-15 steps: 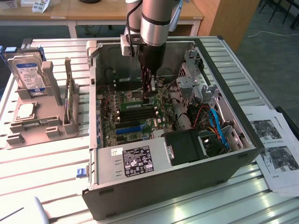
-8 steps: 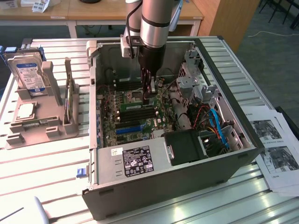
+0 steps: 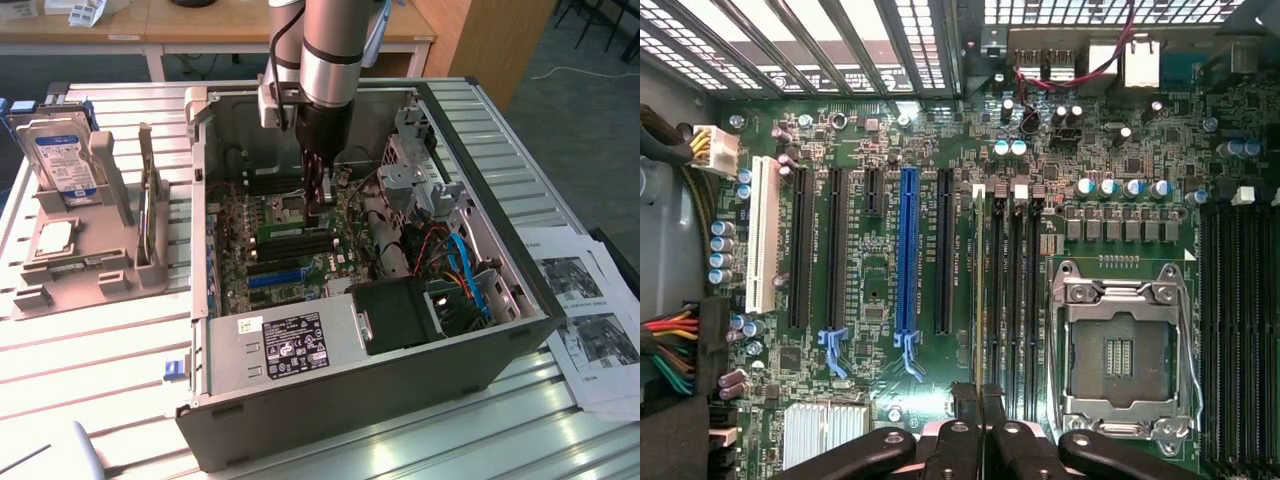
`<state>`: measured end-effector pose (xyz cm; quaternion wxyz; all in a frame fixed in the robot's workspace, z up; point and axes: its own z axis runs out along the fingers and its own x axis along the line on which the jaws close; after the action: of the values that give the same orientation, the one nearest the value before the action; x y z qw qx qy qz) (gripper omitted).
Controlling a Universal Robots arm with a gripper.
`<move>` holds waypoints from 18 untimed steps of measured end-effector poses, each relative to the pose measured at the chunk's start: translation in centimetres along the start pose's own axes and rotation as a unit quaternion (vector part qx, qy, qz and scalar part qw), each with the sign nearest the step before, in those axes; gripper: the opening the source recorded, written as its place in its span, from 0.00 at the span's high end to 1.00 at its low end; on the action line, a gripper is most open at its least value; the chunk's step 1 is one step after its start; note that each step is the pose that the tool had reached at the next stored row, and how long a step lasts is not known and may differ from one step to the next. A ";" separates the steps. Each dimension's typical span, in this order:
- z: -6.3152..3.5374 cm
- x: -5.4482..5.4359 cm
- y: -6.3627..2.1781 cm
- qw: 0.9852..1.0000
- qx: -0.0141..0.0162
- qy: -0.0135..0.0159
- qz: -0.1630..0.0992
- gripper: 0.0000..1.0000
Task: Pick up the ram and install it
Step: 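Insert the ram into the slot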
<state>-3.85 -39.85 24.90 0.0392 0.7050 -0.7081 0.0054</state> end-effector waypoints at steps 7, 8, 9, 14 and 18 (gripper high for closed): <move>0.51 0.0 -0.02 1.000 0.000 0.000 0.000 0.88; 0.56 0.0 -0.03 1.000 0.000 0.000 0.000 0.88; 0.61 0.0 -0.03 1.000 0.000 0.000 0.000 0.88; 0.78 0.0 -0.04 1.000 0.000 0.000 0.000 0.88; 0.80 -0.1 -0.04 1.000 0.000 0.000 0.000 0.88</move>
<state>-3.85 -39.85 24.10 0.0392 0.7050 -0.7081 0.0054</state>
